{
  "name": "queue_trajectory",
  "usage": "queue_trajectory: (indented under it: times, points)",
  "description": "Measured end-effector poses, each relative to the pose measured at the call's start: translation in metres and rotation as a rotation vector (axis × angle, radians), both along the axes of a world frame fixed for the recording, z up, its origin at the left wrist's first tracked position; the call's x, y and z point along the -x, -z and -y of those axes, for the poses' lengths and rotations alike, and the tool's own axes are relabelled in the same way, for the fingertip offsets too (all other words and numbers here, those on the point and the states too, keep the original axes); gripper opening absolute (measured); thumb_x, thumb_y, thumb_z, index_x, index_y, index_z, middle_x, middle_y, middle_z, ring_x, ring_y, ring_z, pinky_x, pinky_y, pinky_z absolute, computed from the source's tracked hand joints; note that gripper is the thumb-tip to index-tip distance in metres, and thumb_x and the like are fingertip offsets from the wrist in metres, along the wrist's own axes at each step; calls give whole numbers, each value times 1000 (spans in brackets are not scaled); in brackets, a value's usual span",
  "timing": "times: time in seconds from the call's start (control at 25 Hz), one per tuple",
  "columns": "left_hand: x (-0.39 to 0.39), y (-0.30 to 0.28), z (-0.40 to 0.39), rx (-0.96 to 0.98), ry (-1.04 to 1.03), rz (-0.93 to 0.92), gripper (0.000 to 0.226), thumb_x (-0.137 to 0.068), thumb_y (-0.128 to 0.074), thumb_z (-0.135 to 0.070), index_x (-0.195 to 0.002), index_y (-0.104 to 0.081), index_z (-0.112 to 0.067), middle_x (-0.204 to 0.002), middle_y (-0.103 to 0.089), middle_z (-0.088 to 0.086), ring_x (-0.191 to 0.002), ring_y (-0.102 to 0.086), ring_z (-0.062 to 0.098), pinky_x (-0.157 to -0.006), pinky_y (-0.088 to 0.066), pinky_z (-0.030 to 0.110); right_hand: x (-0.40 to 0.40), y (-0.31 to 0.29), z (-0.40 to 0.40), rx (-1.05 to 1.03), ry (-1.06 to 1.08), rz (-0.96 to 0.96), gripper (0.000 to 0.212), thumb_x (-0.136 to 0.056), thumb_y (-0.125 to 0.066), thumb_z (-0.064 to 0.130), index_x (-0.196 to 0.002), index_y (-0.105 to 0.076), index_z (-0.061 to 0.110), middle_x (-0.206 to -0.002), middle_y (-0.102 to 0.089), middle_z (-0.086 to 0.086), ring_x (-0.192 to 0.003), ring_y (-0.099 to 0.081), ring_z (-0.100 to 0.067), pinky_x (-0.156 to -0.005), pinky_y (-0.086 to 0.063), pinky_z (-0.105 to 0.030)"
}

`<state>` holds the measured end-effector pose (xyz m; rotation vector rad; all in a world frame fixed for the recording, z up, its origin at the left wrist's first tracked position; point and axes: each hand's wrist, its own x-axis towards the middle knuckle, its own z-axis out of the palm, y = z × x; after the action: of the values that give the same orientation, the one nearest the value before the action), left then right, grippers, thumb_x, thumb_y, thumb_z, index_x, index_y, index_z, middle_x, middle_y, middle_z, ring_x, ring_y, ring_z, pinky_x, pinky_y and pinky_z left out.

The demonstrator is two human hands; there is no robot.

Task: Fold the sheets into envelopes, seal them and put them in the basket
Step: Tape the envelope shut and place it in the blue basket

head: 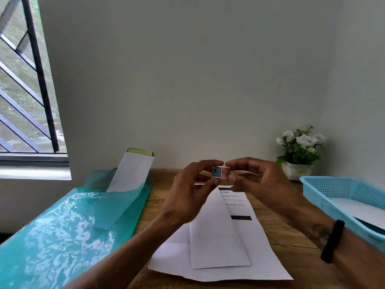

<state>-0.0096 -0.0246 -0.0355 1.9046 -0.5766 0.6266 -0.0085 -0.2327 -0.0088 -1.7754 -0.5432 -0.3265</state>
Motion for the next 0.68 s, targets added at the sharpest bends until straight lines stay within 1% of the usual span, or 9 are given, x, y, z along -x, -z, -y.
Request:
queue_trajectory:
  times: [0.08, 0.16, 0.24, 0.32, 0.36, 0.48, 0.56, 0.68]
  points:
    - [1, 1, 1, 5, 13, 6, 39, -97, -74, -25, -132, -66, -39, -116, -74, -14, -104, -72, 2, -79, -60, 18, -1, 2, 1, -5, -23, -29, 25, -84, -84, 18, -108, -78, 22, -102, -82, 0, -96, -79, -18, -87, -64, -45]
    - [2, -1, 2, 31, 29, 4, 44, -93, -78, -26, -132, -63, -38, -116, -73, -17, -104, -72, -2, -80, -59, 15, -1, 3, 1, -2, -62, -59, 22, -85, -83, 20, -106, -78, 17, -100, -82, -3, -96, -79, -22, -87, -64, -42]
    - [3, -2, 2, 62, 53, -3, 48, -90, -81, -28, -134, -62, -34, -118, -73, -16, -104, -73, -2, -82, -59, 16, 0, 3, 1, -20, -79, -84, 18, -87, -80, 19, -105, -79, 15, -99, -82, -4, -97, -78, -21, -86, -65, -39]
    - [4, -2, 2, 28, 4, 42, 44, -89, -82, -35, -130, -65, -30, -115, -75, -17, -101, -73, -3, -84, -61, 18, -1, 3, 2, 0, -63, -79, 15, -89, -78, 21, -103, -80, 17, -98, -82, -2, -96, -78, -16, -84, -65, -36]
    - [5, -2, 2, 4, -44, 80, 39, -89, -82, -38, -125, -69, -28, -110, -76, -17, -98, -74, -4, -83, -61, 19, -1, 3, 2, 12, -62, -76, 14, -90, -77, 22, -103, -80, 18, -98, -82, -1, -96, -77, -15, -82, -65, -33]
    - [6, -1, 3, 3, -130, 172, 27, -88, -83, -37, -111, -79, -23, -96, -78, -17, -88, -74, -5, -79, -61, 16, -2, 3, 1, 10, -82, -88, 14, -91, -75, 25, -103, -80, 20, -99, -81, -2, -98, -77, -15, -79, -65, -33]
    - [7, -2, 1, 10, -144, 194, 25, -87, -83, -35, -109, -81, -22, -94, -79, -16, -85, -75, -4, -78, -60, 14, -2, 4, -2, -5, -87, -98, 15, -92, -74, 25, -104, -80, 19, -100, -81, -3, -99, -76, -16, -80, -65, -34]
    - [7, -4, 0, 0, -155, 208, 23, -88, -81, -36, -108, -83, -24, -96, -81, -14, -84, -75, -3, -78, -61, 17, -2, 4, -2, 7, -71, -88, 16, -91, -75, 28, -103, -80, 18, -98, -81, -2, -96, -77, -19, -78, -65, -33]
